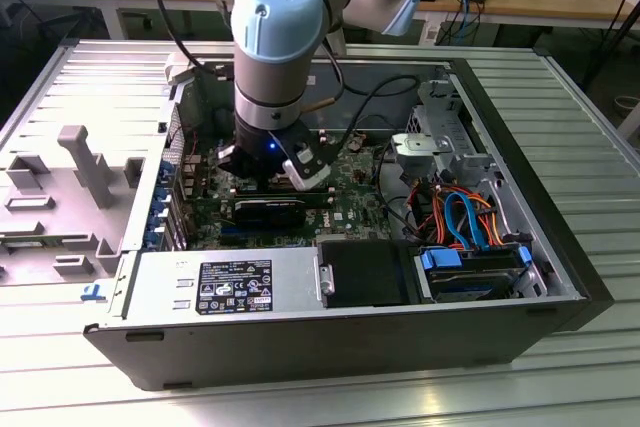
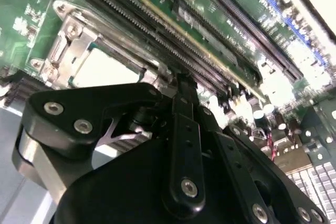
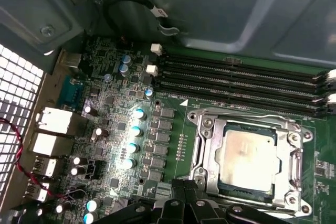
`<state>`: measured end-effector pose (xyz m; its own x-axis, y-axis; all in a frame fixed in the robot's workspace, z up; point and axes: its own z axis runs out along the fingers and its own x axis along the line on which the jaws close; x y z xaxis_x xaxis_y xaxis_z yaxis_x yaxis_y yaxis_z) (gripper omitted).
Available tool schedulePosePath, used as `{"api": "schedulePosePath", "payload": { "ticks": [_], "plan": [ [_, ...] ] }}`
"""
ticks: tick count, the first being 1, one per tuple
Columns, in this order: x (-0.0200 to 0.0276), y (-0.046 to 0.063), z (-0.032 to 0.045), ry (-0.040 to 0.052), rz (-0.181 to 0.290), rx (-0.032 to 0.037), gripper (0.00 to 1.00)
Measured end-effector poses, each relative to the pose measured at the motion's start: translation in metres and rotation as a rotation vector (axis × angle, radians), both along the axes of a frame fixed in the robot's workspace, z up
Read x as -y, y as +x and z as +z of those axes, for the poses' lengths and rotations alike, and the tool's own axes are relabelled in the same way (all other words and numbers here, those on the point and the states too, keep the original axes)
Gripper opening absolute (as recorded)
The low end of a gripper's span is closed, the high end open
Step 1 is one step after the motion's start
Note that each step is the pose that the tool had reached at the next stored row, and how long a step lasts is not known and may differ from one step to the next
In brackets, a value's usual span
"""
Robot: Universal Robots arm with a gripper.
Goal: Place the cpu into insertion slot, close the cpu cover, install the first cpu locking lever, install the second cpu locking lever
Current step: 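Install the second cpu locking lever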
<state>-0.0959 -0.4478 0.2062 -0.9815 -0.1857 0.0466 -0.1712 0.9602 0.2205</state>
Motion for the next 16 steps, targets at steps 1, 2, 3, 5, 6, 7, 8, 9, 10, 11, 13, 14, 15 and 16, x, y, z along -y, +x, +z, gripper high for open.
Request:
{"api": "schedulePosePath", "payload": {
  "ticks": [1,2,3,5,6,7,8,9,10,11,13,14,15,16],
  "plan": [
    [0.0001,0.000,0.0041,-0.0003,0.000,0.0006,0.11],
    [0.0001,0.000,0.0068,-0.0003,0.000,0.0007,0.11],
    [0.0000,0.002,0.0084,-0.0002,0.000,-0.0005,0.11],
    [-0.0006,0.011,0.0084,-0.0004,0.000,-0.0124,0.11],
    [-0.0022,0.019,0.0080,-0.0004,0.000,-0.0287,0.11],
    [-0.0054,0.025,0.0071,-0.0003,0.000,-0.0397,0.11],
    [-0.0088,0.028,0.0064,-0.0005,0.000,-0.0449,0.11],
    [-0.0121,0.029,0.0058,-0.0005,0.000,-0.0471,0.11],
    [-0.0174,0.031,0.0051,-0.0012,0.000,-0.0492,0.11],
    [-0.0204,0.032,0.0047,-0.0036,0.000,-0.0502,0.11],
    [-0.0283,0.035,0.0041,-0.0295,-0.001,-0.0509,0.11],
    [-0.0303,0.035,0.0041,-0.0480,-0.001,-0.0510,0.11],
    [-0.0313,0.035,0.0040,-0.0659,-0.002,-0.0508,0.11],
    [-0.0322,0.036,0.0041,-0.0851,-0.002,-0.0509,0.11]
  ]
}}
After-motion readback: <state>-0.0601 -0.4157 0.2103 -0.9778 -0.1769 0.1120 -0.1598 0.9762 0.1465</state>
